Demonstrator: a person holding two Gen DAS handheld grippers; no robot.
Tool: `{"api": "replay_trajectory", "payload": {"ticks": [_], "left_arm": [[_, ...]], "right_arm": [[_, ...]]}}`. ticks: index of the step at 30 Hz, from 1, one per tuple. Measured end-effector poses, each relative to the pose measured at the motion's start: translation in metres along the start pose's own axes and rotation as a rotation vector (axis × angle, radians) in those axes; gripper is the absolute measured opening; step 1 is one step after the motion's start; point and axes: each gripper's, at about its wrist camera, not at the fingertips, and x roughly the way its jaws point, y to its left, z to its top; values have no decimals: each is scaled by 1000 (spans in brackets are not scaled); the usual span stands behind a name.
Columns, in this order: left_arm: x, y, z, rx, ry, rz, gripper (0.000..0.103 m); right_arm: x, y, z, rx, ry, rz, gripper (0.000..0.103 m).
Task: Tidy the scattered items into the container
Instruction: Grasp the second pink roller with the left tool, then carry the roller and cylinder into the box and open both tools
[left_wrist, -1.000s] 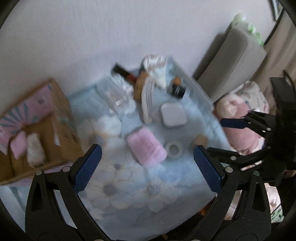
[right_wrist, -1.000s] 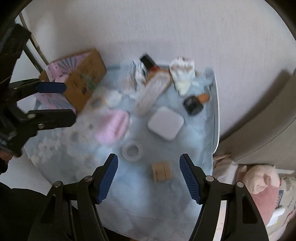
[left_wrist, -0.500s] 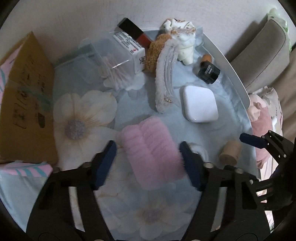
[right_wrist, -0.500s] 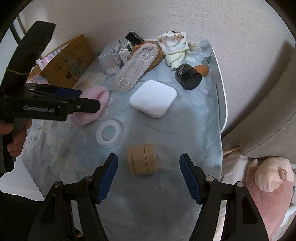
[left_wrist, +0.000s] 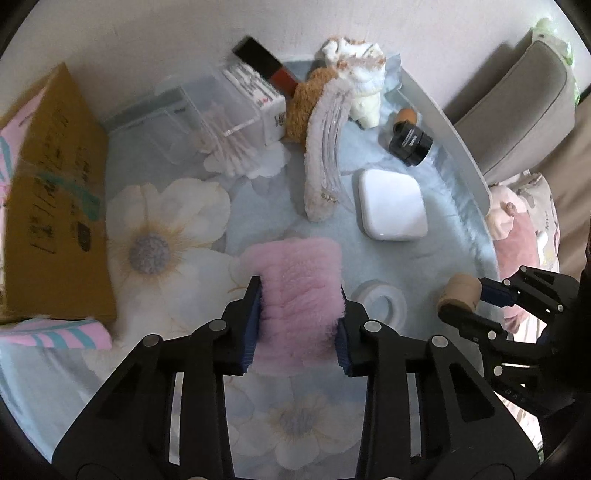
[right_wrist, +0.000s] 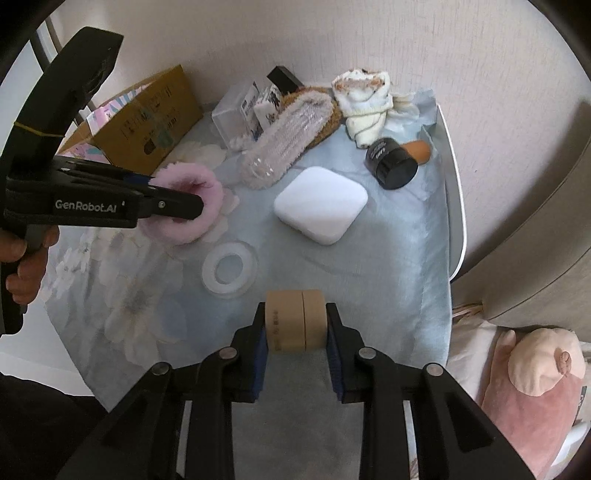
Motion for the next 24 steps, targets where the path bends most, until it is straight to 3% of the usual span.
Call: {"api": "replay_trajectory", "payload": {"ticks": [9,14,24], "left_arm": [[-60,6,17,4,-84,-22,30],[-99,13,26,6,-144,-40,30],[-176,69,29,-22,-255,-14,30]], "right_arm": [[-26,12,28,27,-31,-2,26],[-51,23,44,38,-1,16,26],[-95,72,104,-18,-46,48,26]]}}
